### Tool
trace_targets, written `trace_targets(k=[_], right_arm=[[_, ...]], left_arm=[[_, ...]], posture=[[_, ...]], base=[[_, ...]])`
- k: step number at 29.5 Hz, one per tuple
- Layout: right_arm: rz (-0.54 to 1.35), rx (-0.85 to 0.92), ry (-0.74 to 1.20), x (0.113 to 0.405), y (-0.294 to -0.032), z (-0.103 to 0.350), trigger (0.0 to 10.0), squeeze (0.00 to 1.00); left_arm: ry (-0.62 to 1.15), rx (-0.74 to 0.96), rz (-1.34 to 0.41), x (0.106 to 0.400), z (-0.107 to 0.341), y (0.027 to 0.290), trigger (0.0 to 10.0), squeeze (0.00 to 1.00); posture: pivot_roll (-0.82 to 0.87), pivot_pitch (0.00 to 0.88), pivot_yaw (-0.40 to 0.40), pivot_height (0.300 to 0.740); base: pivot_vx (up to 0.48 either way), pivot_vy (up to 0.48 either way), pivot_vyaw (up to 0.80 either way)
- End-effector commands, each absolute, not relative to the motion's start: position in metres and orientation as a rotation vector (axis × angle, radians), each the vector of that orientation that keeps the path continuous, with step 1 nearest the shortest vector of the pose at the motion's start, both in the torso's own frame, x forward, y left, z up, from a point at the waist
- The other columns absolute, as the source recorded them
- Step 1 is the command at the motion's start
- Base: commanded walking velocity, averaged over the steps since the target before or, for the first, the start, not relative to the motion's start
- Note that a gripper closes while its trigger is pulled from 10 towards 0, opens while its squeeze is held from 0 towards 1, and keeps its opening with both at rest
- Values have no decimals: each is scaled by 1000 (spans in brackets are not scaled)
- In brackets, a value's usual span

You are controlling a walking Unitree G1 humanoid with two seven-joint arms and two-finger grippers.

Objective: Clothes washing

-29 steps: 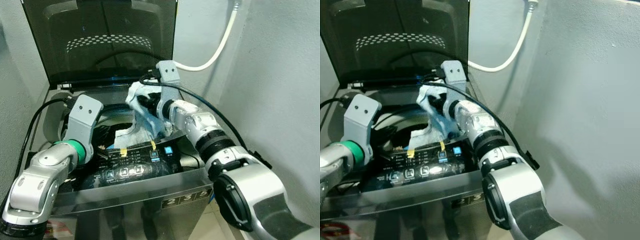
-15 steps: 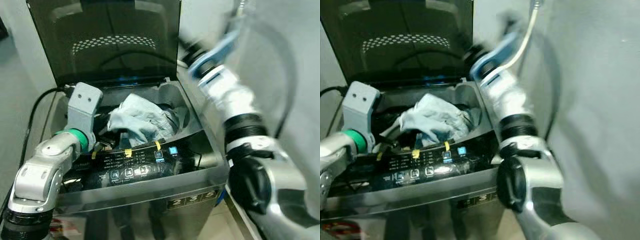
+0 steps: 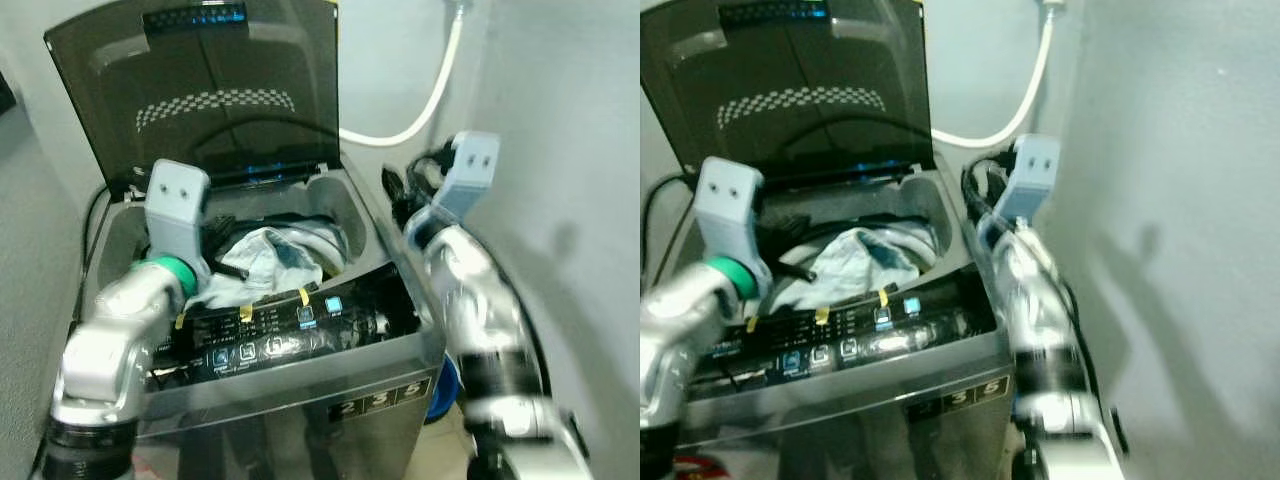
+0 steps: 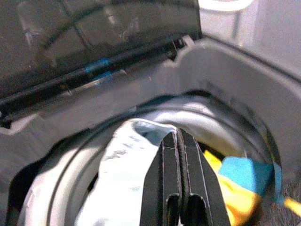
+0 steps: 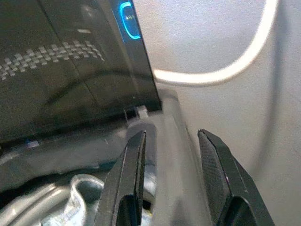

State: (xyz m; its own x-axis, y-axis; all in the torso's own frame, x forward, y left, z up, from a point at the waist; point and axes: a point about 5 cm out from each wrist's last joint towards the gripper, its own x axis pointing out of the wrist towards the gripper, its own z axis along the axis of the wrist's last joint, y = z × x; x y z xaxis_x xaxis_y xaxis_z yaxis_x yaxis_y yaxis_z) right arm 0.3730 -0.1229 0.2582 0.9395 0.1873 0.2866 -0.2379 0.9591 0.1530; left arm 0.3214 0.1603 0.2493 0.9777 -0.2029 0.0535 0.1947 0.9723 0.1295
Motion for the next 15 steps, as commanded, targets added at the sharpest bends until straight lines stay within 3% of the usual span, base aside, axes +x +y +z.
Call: trace_targets(k=[1, 12, 15], right_arm=[[238, 188, -302, 368, -117, 266, 10000, 0], [297, 95, -352, 346, -101, 258, 10000, 0], [303, -61, -405, 348, -98, 260, 10000, 0]], left_arm=[[-62, 147, -179, 322, 243, 161, 10000, 0], [-234, 133, -63, 322, 254, 172, 10000, 0], [-236, 154, -29, 323, 255, 179, 10000, 0]], posture=[[11, 0, 149, 740], [0, 0, 117, 740], [-1, 0, 68, 740]], base=[[0, 0, 0], [0, 0, 0], [0, 0, 0]])
